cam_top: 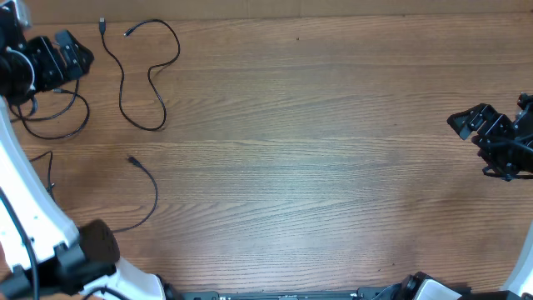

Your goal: Untangle cables

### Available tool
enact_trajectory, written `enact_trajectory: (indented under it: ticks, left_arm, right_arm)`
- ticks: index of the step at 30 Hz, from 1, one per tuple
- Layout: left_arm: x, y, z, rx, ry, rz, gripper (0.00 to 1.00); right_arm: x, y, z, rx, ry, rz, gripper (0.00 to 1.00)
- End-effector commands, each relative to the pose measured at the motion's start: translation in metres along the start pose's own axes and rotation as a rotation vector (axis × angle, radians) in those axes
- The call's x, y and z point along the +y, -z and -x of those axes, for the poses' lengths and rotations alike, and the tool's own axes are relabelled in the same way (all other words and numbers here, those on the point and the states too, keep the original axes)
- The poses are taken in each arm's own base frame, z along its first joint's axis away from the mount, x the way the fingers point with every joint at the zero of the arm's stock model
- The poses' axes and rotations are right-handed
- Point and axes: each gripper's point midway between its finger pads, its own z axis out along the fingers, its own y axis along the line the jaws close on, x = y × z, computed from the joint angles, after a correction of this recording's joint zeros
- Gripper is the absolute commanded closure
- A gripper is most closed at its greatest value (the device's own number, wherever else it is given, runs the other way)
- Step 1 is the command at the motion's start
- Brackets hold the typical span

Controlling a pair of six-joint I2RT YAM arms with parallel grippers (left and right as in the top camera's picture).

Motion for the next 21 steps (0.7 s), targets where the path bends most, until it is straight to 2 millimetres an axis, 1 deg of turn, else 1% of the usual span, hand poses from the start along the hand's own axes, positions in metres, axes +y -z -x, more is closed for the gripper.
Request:
enact_trajectory:
  ticks: [1, 4, 6, 8, 10, 12, 14, 18, 21]
  left_arm:
    - [-0.026, 0.063, -0.013, -0.105, -0.153, 0.015, 0.00]
    - [-0.034, 0.089, -0.022, -0.159, -0.174, 0.030, 0.01]
    - [-0.043, 0.111, -0.028, -0.212, -0.204, 0.032, 0.00]
    - [-0.056, 0.130, -0.034, -0.267, -0.232, 0.004, 0.00]
    - [-0.075, 0.148, -0.043, -0.319, -0.285, -0.057, 0.00]
    - [-0.082, 0.159, -0.052, -0.345, -0.312, -0.070, 0.01]
    - [-0.086, 0.166, -0.063, -0.354, -0.317, -0.075, 0.01]
    - [-0.094, 0.166, -0.081, -0.356, -0.342, -0.098, 0.00]
    - [-0.086, 0.167, -0.092, -0.374, -0.307, -0.044, 0.00]
  right_arm:
    - [0.004, 0.008, 0.005, -0.033, 0.024, 0.002, 0.00]
    - [0.004, 0.008, 0.005, -0.034, 0.024, 0.002, 0.00]
    - [0.004, 0.008, 0.005, -0.034, 0.024, 0.002, 0.00]
    - [0.004, 0.008, 0.005, -0.034, 0.024, 0.002, 0.00]
    - [0.004, 0.008, 0.005, -0.034, 0.024, 0.002, 0.00]
    - [0.004, 0.008, 0.005, -0.034, 0.024, 0.002, 0.00]
    - [0.004, 0.008, 0.005, -0.033, 0.024, 0.002, 0.00]
    - [0.004, 0.008, 0.005, -0.034, 0.024, 0.002, 0.00]
    - [0.004, 0.008, 0.005, -0.033, 0.024, 0.002, 0.00]
